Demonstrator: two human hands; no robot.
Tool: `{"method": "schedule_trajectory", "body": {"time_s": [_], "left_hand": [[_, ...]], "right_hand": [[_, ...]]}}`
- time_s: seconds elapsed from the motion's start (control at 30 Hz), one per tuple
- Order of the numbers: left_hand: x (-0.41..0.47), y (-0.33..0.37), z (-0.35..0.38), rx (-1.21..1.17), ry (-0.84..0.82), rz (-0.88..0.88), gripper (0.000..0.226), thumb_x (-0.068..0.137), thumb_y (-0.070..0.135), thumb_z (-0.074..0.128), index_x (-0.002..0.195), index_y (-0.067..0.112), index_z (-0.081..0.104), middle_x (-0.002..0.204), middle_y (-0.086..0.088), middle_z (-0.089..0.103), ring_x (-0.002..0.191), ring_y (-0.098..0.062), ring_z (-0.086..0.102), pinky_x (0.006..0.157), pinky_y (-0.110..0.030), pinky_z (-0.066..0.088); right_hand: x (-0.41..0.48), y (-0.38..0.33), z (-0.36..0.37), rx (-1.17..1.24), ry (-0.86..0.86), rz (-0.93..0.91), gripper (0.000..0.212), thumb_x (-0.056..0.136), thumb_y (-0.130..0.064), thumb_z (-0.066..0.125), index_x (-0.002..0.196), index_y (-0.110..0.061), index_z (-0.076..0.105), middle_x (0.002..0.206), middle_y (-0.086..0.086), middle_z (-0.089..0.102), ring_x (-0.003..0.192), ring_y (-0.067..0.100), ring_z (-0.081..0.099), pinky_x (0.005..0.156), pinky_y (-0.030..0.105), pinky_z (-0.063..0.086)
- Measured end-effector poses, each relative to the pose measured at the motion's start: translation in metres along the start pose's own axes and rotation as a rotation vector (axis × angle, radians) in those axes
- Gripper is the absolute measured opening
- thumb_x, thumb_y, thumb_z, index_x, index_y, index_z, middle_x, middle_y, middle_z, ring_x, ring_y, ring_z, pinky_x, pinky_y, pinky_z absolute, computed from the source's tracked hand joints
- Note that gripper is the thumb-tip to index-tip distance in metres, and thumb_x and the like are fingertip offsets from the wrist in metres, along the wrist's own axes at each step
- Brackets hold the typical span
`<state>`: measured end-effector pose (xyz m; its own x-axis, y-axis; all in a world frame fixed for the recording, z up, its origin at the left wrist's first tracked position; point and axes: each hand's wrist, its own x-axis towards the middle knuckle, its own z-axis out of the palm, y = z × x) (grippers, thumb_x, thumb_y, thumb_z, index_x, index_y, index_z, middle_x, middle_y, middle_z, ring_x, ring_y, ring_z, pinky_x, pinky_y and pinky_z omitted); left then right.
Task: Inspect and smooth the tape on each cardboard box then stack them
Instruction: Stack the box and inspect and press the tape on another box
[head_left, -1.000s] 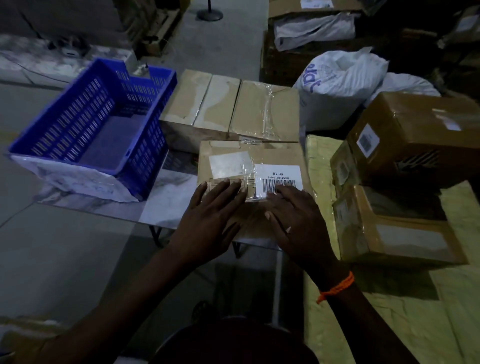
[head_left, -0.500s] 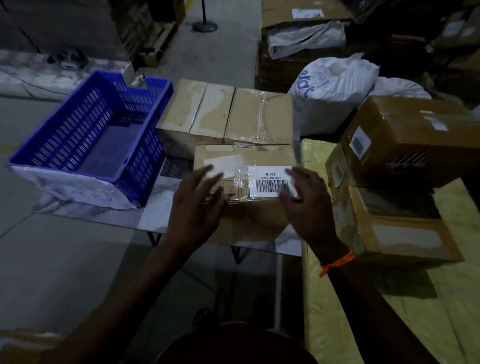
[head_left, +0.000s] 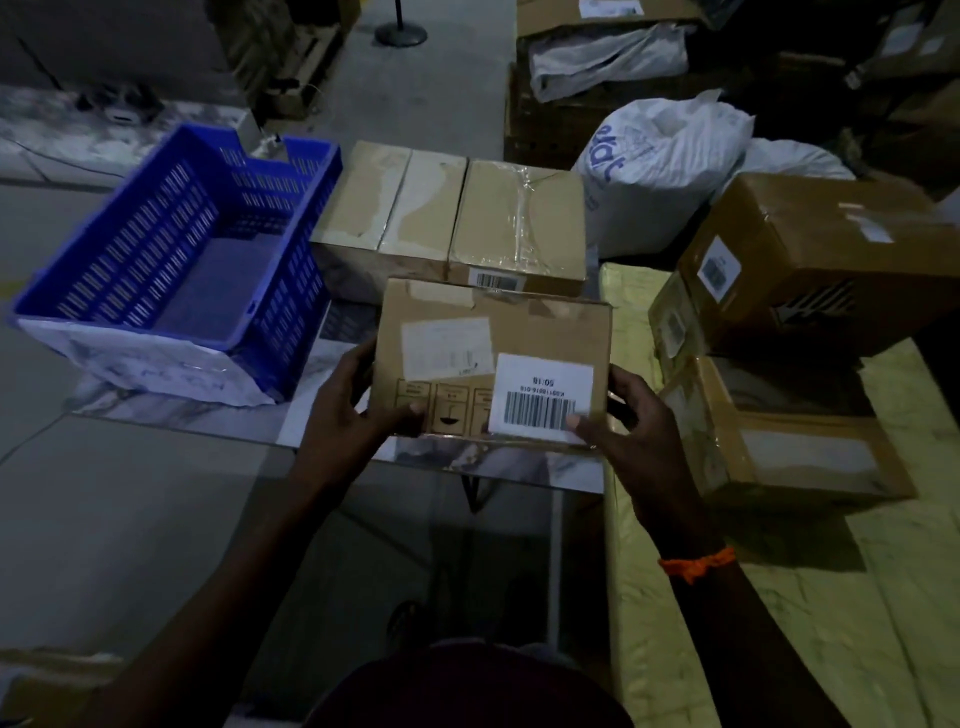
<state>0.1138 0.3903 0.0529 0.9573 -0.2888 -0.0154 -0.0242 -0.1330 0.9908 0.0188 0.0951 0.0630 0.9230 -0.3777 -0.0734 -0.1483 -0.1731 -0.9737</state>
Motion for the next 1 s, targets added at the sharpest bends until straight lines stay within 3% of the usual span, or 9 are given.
{"method": "schedule_trajectory", "body": {"time_s": [0.1, 0.2, 0.33, 0.43, 0.53, 0.7, 0.8, 0.9, 1.0], "left_hand": [[-0.014, -0.015, -0.011, -0.082, 0.058, -0.02, 0.083, 0.068, 0.037, 0.083, 0.142, 0.022, 0.049, 0.145, 0.009, 0.057, 0.137, -0.01, 0.052, 0.097, -0.042, 0.056], [-0.032, -0.033, -0.017, -0.144, 0.11, -0.134, 0.073, 0.071, 0.044, 0.081, 0.138, 0.031, 0.055, 0.142, 0.01, 0.06, 0.134, -0.013, 0.055, 0.102, -0.05, 0.053], [-0.049, -0.049, -0.023, -0.135, 0.153, -0.18, 0.063, 0.083, 0.055, 0.07, 0.14, 0.03, 0.058, 0.139, -0.003, 0.062, 0.127, -0.024, 0.061, 0.097, -0.051, 0.055], [-0.063, -0.052, -0.021, -0.073, 0.138, -0.166, 0.045, 0.098, 0.046, 0.063, 0.138, 0.024, 0.061, 0.134, -0.006, 0.065, 0.122, -0.022, 0.064, 0.095, -0.032, 0.057], [-0.079, -0.045, -0.021, 0.027, 0.124, -0.151, 0.039, 0.103, 0.036, 0.053, 0.137, 0.018, 0.062, 0.129, -0.005, 0.067, 0.115, -0.011, 0.064, 0.076, -0.005, 0.049], [-0.082, -0.039, -0.038, -0.031, 0.156, -0.071, 0.033, 0.1, 0.048, 0.061, 0.121, 0.024, 0.072, 0.121, -0.002, 0.072, 0.112, -0.018, 0.069, 0.089, -0.034, 0.059], [-0.074, -0.02, -0.05, -0.069, 0.18, -0.002, 0.016, 0.098, 0.027, 0.067, 0.113, 0.025, 0.073, 0.112, 0.005, 0.076, 0.105, -0.012, 0.071, 0.083, -0.029, 0.059], [-0.062, 0.001, -0.067, -0.061, 0.193, 0.13, 0.034, 0.089, 0.039, 0.072, 0.117, 0.02, 0.072, 0.116, 0.0, 0.075, 0.11, -0.017, 0.07, 0.09, -0.036, 0.057], [-0.046, 0.023, -0.083, -0.067, 0.207, 0.198, 0.052, 0.083, 0.043, 0.073, 0.123, 0.01, 0.07, 0.118, -0.004, 0.074, 0.111, -0.019, 0.07, 0.089, -0.035, 0.057]], "right_hand": [[-0.023, 0.018, 0.011, 0.015, 0.047, 0.056, 0.062, 0.081, 0.009, 0.079, 0.128, -0.024, 0.056, 0.133, -0.007, 0.063, 0.121, 0.006, 0.062, 0.091, 0.028, 0.057], [-0.038, 0.037, 0.027, -0.02, 0.058, 0.078, 0.055, 0.081, 0.01, 0.078, 0.119, -0.024, 0.058, 0.128, -0.002, 0.065, 0.122, 0.013, 0.062, 0.099, 0.039, 0.055], [-0.053, 0.061, 0.048, 0.007, 0.071, 0.128, 0.048, 0.084, -0.002, 0.08, 0.121, -0.028, 0.062, 0.125, -0.004, 0.069, 0.121, 0.019, 0.065, 0.093, 0.034, 0.058], [-0.07, 0.07, 0.061, 0.028, 0.017, 0.164, 0.059, 0.086, -0.011, 0.079, 0.14, -0.02, 0.058, 0.131, -0.001, 0.068, 0.12, 0.013, 0.066, 0.087, 0.023, 0.058], [-0.085, 0.071, 0.072, 0.002, 0.006, 0.113, 0.055, 0.087, -0.006, 0.076, 0.139, -0.009, 0.058, 0.128, 0.005, 0.069, 0.116, 0.009, 0.067, 0.096, 0.032, 0.058], [-0.096, 0.048, 0.081, -0.043, 0.036, 0.013, 0.06, 0.088, 0.0, 0.078, 0.142, -0.012, 0.054, 0.131, 0.005, 0.066, 0.113, -0.001, 0.066, 0.089, 0.017, 0.055], [-0.097, 0.027, 0.085, -0.085, 0.044, -0.074, 0.068, 0.086, -0.002, 0.08, 0.147, -0.012, 0.051, 0.13, 0.001, 0.067, 0.115, 0.002, 0.066, 0.087, 0.017, 0.057], [-0.096, 0.008, 0.088, -0.095, 0.079, -0.146, 0.07, 0.084, -0.011, 0.083, 0.147, -0.015, 0.052, 0.134, -0.003, 0.066, 0.122, 0.008, 0.064, 0.09, 0.024, 0.059], [-0.088, -0.019, 0.09, -0.181, 0.117, -0.275, 0.069, 0.084, -0.03, 0.08, 0.145, -0.012, 0.054, 0.135, -0.004, 0.065, 0.122, -0.003, 0.061, 0.09, 0.018, 0.057]]}}
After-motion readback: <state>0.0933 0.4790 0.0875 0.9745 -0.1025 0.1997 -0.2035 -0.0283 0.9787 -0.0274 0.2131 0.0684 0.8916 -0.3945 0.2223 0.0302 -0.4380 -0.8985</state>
